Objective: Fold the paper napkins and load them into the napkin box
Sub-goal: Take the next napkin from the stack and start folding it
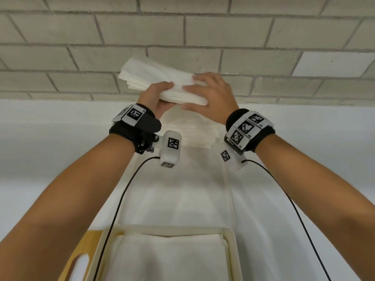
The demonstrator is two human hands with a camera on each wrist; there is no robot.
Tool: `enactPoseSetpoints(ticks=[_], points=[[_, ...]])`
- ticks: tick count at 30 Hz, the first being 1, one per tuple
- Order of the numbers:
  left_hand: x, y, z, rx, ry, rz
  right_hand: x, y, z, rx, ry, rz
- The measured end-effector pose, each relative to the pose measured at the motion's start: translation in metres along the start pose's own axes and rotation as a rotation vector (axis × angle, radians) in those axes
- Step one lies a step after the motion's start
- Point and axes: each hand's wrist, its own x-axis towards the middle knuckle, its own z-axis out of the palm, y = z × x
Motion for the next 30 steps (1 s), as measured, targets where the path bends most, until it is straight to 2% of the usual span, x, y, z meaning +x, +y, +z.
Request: enactPoseSetpoints(ticks=[1, 4, 6, 8, 10, 12, 15, 18, 21, 26, 30], points=[[-0.005, 0.005, 0.001, -0.016, -0.007, 0.006, -0.003, -0.001, -0.008, 0.124, 0.001, 0.11], [-0.025, 0.02, 0.006, -0.018, -0.109, 0.054, -0.008, -0.006, -0.028, 0.723, 0.063, 0.474], [-0.041, 0.028, 0.009, -0.028, -0.189, 0.091, -0.012, -0.003, -0.035, 1.073, -0.037, 0.683], [-0.053, 0.031, 0.01, -0.032, -0.21, 0.119, -0.018, -0.003, -0.038, 1.341, -0.15, 0.696], [-0.061, 0.031, 0.01, -0.019, -0.196, 0.136, -0.021, -0.008, -0.039, 1.473, -0.159, 0.61], [-0.067, 0.029, 0.004, -0.017, -0.191, 0.134, -0.023, -0.014, -0.043, 1.446, -0.123, 0.539], [-0.074, 0.028, -0.014, 0.011, -0.106, 0.139, -0.031, -0.011, -0.051, 1.32, -0.121, 0.538], [-0.076, 0.023, -0.04, 0.273, -0.039, 0.134, -0.05, -0.002, -0.051, 1.145, -0.17, 0.551], [-0.078, 0.012, -0.056, 0.6, -0.078, 0.006, -0.069, 0.002, -0.04, 1.054, -0.187, 0.552], [-0.081, 0.001, -0.076, 0.704, -0.11, -0.114, -0.094, 0.0, -0.013, 1.042, -0.169, 0.598], [-0.076, -0.017, -0.094, 0.898, -0.057, -0.187, -0.11, 0.0, 0.012, 0.966, -0.242, 0.615]])
